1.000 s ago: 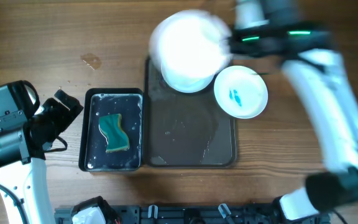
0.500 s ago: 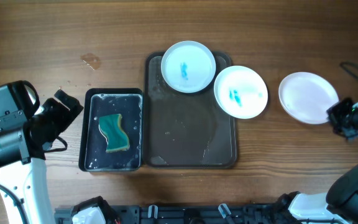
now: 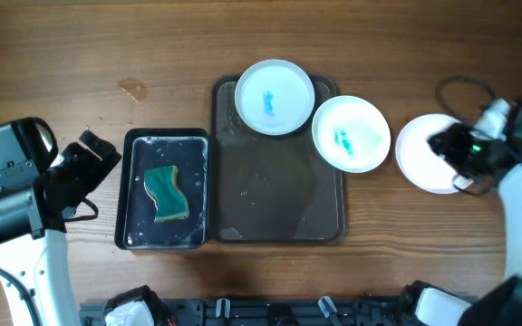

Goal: Clean dirty plates on tray and stack at the side
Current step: 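Grasp the front white plate rim with the right gripper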

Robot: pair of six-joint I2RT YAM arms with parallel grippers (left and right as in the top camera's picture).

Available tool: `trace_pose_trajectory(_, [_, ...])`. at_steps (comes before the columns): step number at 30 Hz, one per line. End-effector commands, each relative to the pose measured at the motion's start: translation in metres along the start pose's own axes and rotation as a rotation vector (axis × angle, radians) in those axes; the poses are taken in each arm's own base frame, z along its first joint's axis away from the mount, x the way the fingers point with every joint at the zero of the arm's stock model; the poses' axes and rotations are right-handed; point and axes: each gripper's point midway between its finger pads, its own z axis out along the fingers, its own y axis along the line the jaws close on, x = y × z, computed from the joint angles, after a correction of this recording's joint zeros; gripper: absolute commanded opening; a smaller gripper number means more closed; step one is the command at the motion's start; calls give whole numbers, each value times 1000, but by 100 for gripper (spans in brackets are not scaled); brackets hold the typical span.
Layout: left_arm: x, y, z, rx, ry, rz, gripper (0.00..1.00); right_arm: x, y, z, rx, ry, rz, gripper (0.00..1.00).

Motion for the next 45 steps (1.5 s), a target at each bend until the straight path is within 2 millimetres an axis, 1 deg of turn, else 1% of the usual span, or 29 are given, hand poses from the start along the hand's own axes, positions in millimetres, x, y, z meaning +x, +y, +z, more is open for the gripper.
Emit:
trace_pose_trajectory(1, [-5,-6,-6,30,-16,6,100,-2,43,25,19,-35,-360,45])
trace_pose_trajectory(2, [-4,-6,-6,32,-14,6,100,-8,51,35,44,-65,-416,46])
trace_pose_trajectory(3, [-4,-6,-6,32,-14,6,100,-15,59,49,74,-98,-470,46])
trace_pose_trajectory(5, [-4,-6,-6,32,-14,6,100,-20,62,70,105,-107,-497,46])
trace_pose_trajectory(7, [-4,-6,-6,32,-14,6,100,-19,54,102,108,-51,-492,45])
trace_pose_trajectory(10, [-4,-6,-6,32,-14,6,100,-12,42,133,114,40,-516,45])
trace_pose_trajectory(11, [-4,-6,-6,32,-14,6,100,-10,33,142,147,62,-510,45])
trace_pose_trajectory(13, [-4,-6,-6,32,-14,6,100,-7,18,152,198,87,-497,45])
trace_pose_trajectory(14, [-4,-6,-6,31,-14,6,100,-5,15,154,202,96,-491,43])
trace_pose_trajectory(15, [-4,-6,-6,31,-14,6,100,-4,12,155,206,102,-476,39])
trace_pose_trajectory(17, [-4,-6,-6,32,-14,6,100,0,11,154,195,117,-445,12])
trace_pose_trajectory(18, [-4,-6,-6,32,-14,6,100,4,12,154,181,134,-432,7])
trace_pose_trajectory(19, [-4,-6,-6,32,-14,6,100,8,12,154,172,150,-417,4])
trace_pose_trajectory(21, [-4,-6,-6,31,-14,6,100,16,16,151,146,180,-410,4])
trace_pose_trajectory(24, [-4,-6,-6,32,-13,6,100,21,22,135,127,203,-403,4])
trace_pose_trajectory(26, [-4,-6,-6,32,-13,6,100,22,39,110,69,194,-404,4])
trace_pose_trajectory(27, [-4,-6,-6,33,-12,6,100,25,54,95,18,192,-409,4])
trace_pose_trajectory(28, [-3,-8,-6,41,-8,7,100,29,62,85,-6,194,-411,4])
trace_pose_trajectory(29, [-2,-10,-6,54,-1,11,100,34,69,75,-18,198,-411,4])
trace_pose_trajectory(30, [-1,-12,-6,69,7,17,100,43,77,62,-23,214,-418,4])
trace_pose_trajectory(31, [1,-16,-7,87,16,42,100,57,85,52,-28,245,-433,4])
trace_pose_trajectory(32, [4,-21,-7,113,27,86,100,70,91,48,-30,276,-439,4])
trace_pose_trajectory(34, [10,-29,-7,142,43,162,100,97,102,47,-26,343,-444,4])
trace_pose_trajectory(35, [14,-32,-7,150,56,210,100,118,108,52,-18,384,-438,4])
trace_pose_trajectory(36, [19,-35,-5,151,70,241,100,131,111,56,-13,403,-425,4])
trace_pose_trajectory(38, [33,-34,1,115,125,289,100,165,107,74,65,412,-345,4])
trace_pose_trajectory(41, [43,-29,10,68,186,301,100,181,103,93,110,370,-301,4])
trace_pose_trajectory(44, [55,-24,26,29,270,304,100,179,102,101,136,330,-230,5])
trace_pose_trajectory(45, [60,-21,32,16,297,303,100,177,104,102,127,320,-231,17])
